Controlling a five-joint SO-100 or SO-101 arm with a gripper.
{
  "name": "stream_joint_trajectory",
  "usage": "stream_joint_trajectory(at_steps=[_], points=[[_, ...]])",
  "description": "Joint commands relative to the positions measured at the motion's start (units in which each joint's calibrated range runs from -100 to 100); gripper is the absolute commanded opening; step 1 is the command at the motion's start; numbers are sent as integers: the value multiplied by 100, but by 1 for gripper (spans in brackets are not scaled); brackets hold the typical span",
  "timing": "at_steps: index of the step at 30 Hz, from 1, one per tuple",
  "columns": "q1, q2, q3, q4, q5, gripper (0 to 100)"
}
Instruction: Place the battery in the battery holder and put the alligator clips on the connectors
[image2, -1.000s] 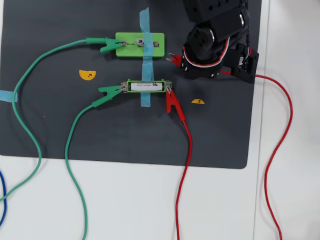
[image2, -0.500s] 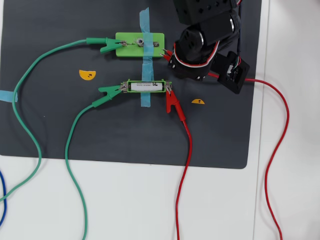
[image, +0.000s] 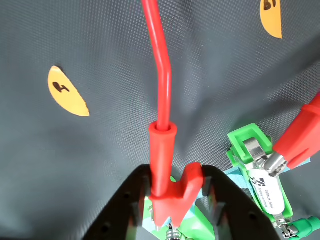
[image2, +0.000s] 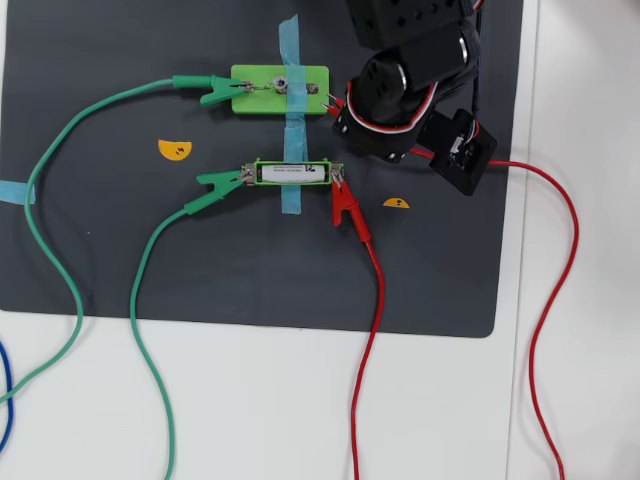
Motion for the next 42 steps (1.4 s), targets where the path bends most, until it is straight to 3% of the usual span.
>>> stream_joint_trajectory(at_steps=[1,12,42], points=[[356,-163,-11,2,-170,1],[700,-154,190,-23,-228,1],[164,-171,217,-6,-332,1]])
